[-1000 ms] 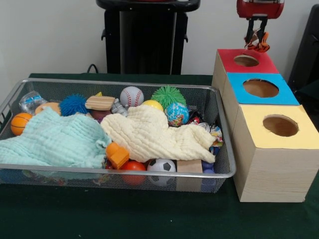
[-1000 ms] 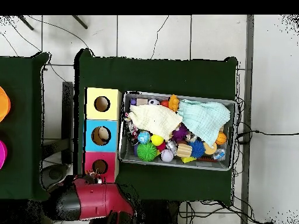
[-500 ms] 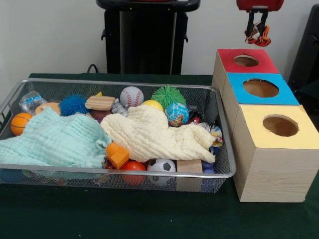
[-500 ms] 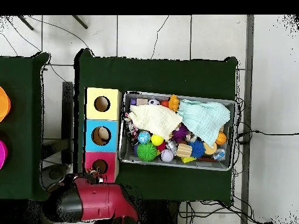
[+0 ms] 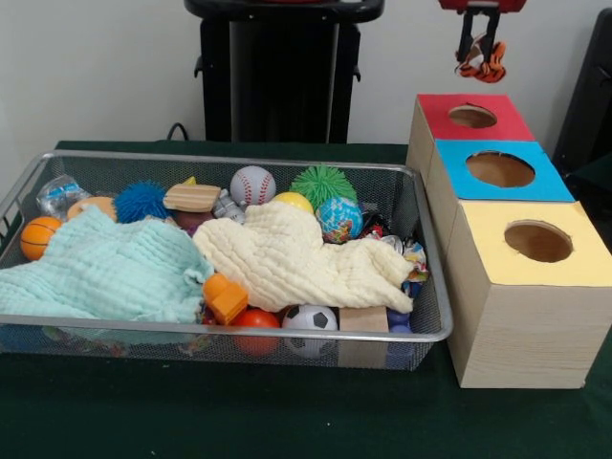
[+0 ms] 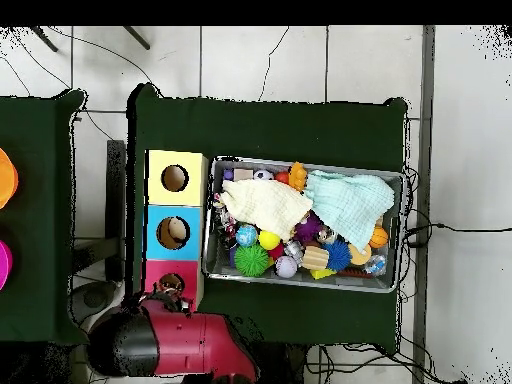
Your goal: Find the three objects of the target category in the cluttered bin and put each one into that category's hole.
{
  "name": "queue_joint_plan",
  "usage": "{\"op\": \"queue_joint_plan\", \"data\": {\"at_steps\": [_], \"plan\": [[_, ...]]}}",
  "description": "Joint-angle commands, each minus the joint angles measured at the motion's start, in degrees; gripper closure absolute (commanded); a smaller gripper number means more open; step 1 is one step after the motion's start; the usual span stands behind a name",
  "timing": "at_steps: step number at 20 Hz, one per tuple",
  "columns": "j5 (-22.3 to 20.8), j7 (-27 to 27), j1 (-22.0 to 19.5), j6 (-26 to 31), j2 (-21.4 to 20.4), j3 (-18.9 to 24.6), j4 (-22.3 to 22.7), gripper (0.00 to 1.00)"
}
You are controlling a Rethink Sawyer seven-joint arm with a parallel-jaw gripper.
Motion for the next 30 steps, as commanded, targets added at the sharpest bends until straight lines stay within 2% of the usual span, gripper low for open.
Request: {"op": "queue_joint_plan", "data": {"at_steps": [1,8,17,30], "plan": [[-2.3,6.5,-1.3,1.5,3.0,0.4,-2.2,1.0],[-1.8,9.6,1.3,-5.3,7.2,0.0,-1.5,1.0],[-0.9,10.3,2.5,-9.7,11.3,-0.7,-3.2,1.0],[-0.6,9.4,2.9,-10.8,12.4,-1.8,-3.8,1.0]]}}
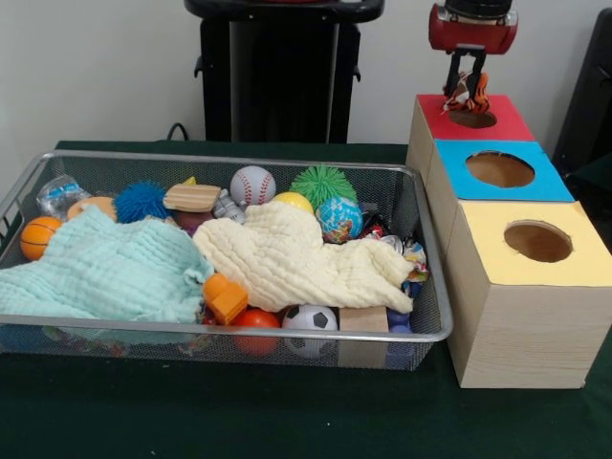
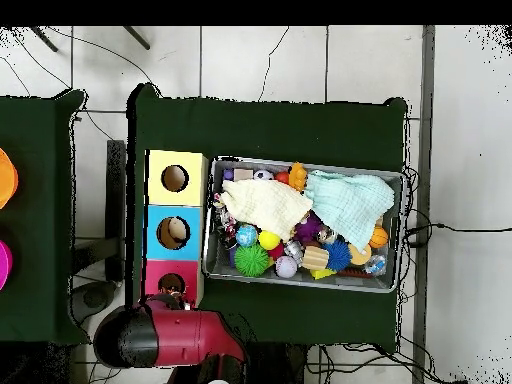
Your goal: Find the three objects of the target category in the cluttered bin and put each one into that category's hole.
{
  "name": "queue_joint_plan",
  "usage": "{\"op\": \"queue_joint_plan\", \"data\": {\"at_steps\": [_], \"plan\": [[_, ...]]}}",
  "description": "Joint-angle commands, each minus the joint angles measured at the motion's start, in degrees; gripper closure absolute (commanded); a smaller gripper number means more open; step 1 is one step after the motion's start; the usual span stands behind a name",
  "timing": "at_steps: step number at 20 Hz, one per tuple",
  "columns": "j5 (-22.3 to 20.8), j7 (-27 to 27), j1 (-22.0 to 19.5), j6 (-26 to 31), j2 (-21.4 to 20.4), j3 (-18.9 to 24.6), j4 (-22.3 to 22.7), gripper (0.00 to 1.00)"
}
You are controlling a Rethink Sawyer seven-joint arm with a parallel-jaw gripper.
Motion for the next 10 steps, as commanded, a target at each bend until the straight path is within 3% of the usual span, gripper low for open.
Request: {"op": "queue_joint_plan", "data": {"at_steps": [1,10], "plan": [[-0.7,9.5,-0.3,-4.8,4.1,0.1,-3.6,1.0],[1.2,11.1,0.7,-5.6,5.7,0.5,-5.9,1.0]]}}
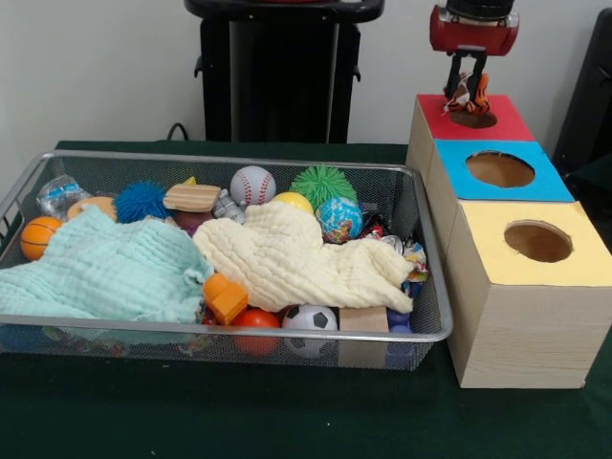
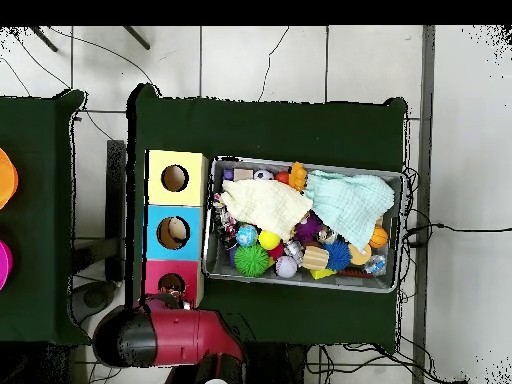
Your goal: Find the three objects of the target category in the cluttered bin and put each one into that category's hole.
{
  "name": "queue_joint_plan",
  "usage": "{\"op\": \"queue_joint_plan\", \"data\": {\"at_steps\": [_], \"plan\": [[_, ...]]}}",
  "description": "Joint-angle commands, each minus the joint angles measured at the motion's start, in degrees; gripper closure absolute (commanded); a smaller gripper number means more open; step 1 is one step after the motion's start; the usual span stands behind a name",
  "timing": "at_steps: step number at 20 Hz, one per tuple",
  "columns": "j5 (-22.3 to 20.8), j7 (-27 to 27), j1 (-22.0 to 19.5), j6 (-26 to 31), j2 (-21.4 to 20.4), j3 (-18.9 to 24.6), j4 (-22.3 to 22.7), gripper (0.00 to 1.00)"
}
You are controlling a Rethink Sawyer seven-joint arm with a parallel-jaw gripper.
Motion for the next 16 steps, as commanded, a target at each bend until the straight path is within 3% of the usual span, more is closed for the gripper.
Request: {"op": "queue_joint_plan", "data": {"at_steps": [1,16], "plan": [[1.4,11.3,0.3,-5.7,5.6,1.0,-5.6,1.0],[4.1,12.7,0.9,-8.6,8.7,2.4,-8.4,1.0]]}}
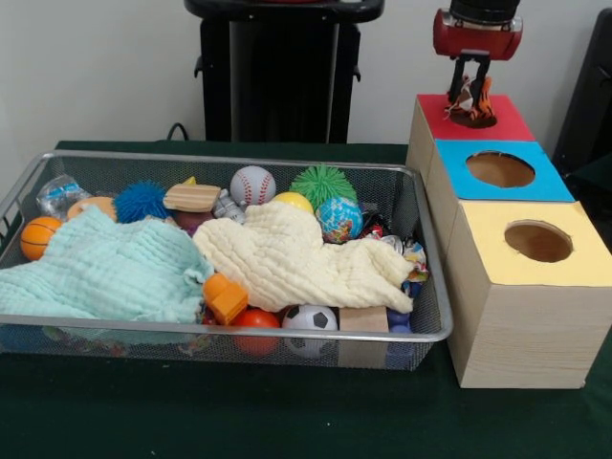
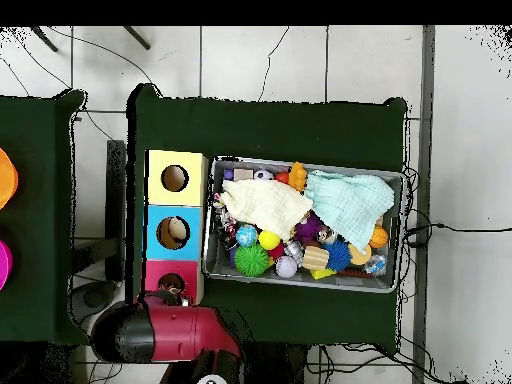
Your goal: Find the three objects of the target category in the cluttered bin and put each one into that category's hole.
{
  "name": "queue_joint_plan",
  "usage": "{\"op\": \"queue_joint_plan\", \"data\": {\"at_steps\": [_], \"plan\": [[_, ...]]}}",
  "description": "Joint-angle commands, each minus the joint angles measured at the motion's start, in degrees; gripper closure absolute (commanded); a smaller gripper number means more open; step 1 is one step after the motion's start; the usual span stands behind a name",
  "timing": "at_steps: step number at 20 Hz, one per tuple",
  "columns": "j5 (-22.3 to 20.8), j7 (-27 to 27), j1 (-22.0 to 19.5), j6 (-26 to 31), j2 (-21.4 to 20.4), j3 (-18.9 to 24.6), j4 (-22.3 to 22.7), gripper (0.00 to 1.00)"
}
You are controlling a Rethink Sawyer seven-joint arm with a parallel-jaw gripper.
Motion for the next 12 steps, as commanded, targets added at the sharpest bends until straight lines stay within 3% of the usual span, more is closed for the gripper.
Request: {"op": "queue_joint_plan", "data": {"at_steps": [1,12], "plan": [[3.3,12.6,0.0,-8.5,7.7,2.9,-7.4,1.0],[4.4,12.6,1.1,-7.1,8.5,1.8,-9.9,1.0]]}}
